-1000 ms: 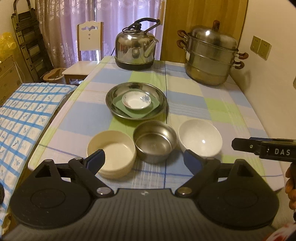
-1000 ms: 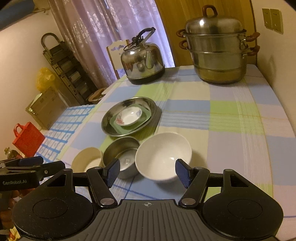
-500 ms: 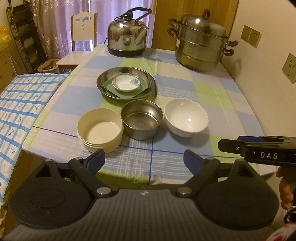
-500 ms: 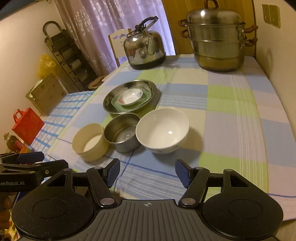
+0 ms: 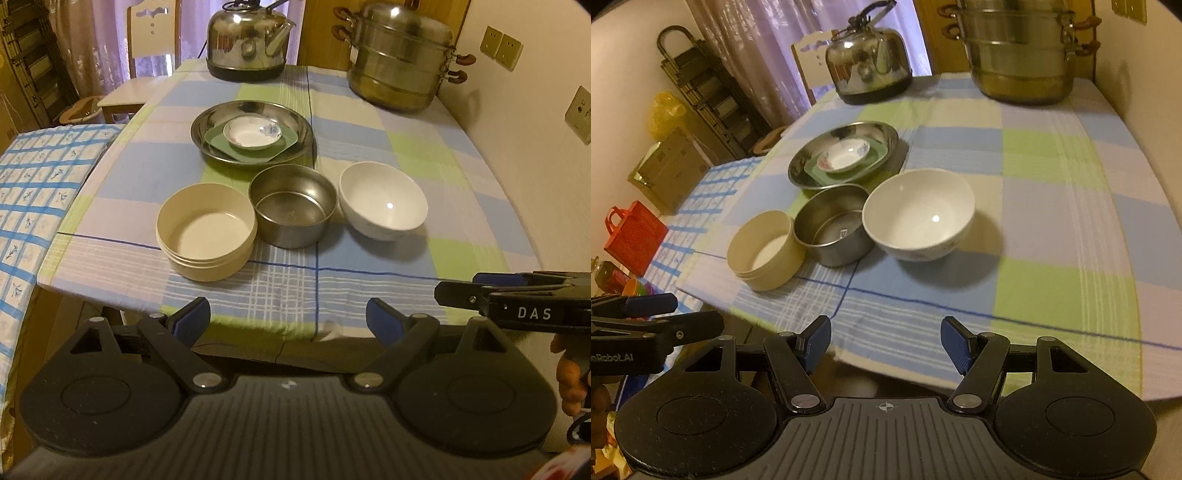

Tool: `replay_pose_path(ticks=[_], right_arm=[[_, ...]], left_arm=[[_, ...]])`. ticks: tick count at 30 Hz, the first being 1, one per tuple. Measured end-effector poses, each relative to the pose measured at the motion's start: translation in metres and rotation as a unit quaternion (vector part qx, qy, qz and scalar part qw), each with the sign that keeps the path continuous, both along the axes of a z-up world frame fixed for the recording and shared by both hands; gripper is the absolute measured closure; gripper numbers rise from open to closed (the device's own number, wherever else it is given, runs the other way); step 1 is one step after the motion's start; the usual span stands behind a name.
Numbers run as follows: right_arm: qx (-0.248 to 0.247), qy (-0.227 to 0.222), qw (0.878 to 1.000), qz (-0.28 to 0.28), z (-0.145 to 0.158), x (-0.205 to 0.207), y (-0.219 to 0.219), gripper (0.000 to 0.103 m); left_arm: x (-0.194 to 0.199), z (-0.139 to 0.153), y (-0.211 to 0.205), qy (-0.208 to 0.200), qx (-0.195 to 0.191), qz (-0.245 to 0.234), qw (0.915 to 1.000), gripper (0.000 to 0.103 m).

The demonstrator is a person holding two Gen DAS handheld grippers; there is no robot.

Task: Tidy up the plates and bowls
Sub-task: 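Reach the left tool to the cream bowl and grasp its rim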

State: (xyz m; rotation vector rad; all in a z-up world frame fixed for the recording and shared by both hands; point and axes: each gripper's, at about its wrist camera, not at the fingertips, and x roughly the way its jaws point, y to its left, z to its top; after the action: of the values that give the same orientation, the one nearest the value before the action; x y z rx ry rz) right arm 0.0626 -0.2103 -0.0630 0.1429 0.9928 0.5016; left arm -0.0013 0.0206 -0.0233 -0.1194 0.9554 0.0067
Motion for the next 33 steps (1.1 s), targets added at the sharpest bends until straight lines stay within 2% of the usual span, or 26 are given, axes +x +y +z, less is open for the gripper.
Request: replay_pose_path(ticks=[9, 21, 24, 26, 33], right_arm=[[0.005, 0.016, 1.0, -0.01, -0.004, 0.005, 0.029, 0.037], [0.012, 0.049, 0.999, -0.018, -0.018, 0.026, 0.091, 0.037], [0.014, 0.052, 0.998, -0.023, -0.022, 0.033, 0.107, 0.037], [0.017, 0.053, 0.998, -0.029, -0.025, 0.038, 0.115, 0.037], [0.019, 0.057, 0.997, -0.052, -0.034, 0.056, 0.146, 0.037]], left_arm=[[0.017, -0.008, 0.036, 0.012, -0.005, -0.01, 0.9999, 0.013], [0.048, -0.027, 0.095, 0.033, 0.005, -0.019, 0.9993, 0.014], [0.057, -0.034, 0.108, 0.037, 0.006, -0.025, 0.999, 0.016], [0.064, -0.037, 0.115, 0.038, 0.008, -0.031, 0.9988, 0.023], [0.09, -0.05, 0.137, 0.043, 0.015, -0.047, 0.9979, 0.024]])
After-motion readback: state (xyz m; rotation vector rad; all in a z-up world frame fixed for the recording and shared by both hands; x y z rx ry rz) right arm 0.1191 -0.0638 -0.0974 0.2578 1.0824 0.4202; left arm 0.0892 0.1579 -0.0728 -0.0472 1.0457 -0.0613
